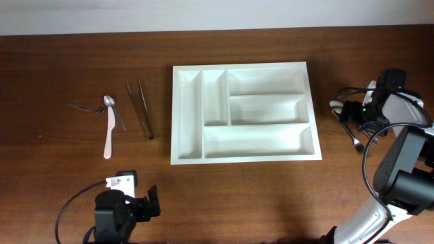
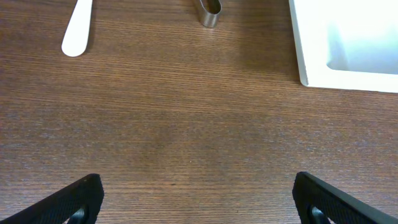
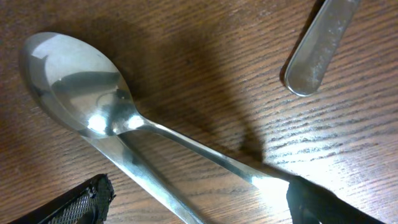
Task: Pack container
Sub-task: 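Lower the right gripper and grasp the silver fork, then carry the fork with the right gripper into the tray's middle compartment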
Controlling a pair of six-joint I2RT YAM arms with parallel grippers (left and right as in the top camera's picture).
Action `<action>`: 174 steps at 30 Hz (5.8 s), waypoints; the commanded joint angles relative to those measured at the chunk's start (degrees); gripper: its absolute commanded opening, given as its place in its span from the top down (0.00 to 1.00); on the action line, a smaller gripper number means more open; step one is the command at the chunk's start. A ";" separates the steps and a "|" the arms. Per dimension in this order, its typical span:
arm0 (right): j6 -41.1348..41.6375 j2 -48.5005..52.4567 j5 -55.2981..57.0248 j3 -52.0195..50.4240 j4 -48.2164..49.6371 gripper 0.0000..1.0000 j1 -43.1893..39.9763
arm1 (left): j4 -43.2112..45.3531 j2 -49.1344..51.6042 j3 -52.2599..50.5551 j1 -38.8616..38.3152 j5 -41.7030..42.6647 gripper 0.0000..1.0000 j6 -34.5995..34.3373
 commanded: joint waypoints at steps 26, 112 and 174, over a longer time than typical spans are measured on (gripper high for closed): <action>-0.72 0.48 -2.05 0.44 -7.80 0.06 -0.22 | -0.07 -0.13 0.79 0.20 -0.20 0.01 -0.52; -11.89 0.52 -10.56 -7.93 3.26 0.96 -0.63 | -0.07 -0.13 0.79 0.20 -0.20 0.01 -0.52; -13.90 -1.36 -21.20 23.19 -22.64 0.96 14.88 | -0.70 -0.13 0.79 0.20 -0.20 0.01 -0.52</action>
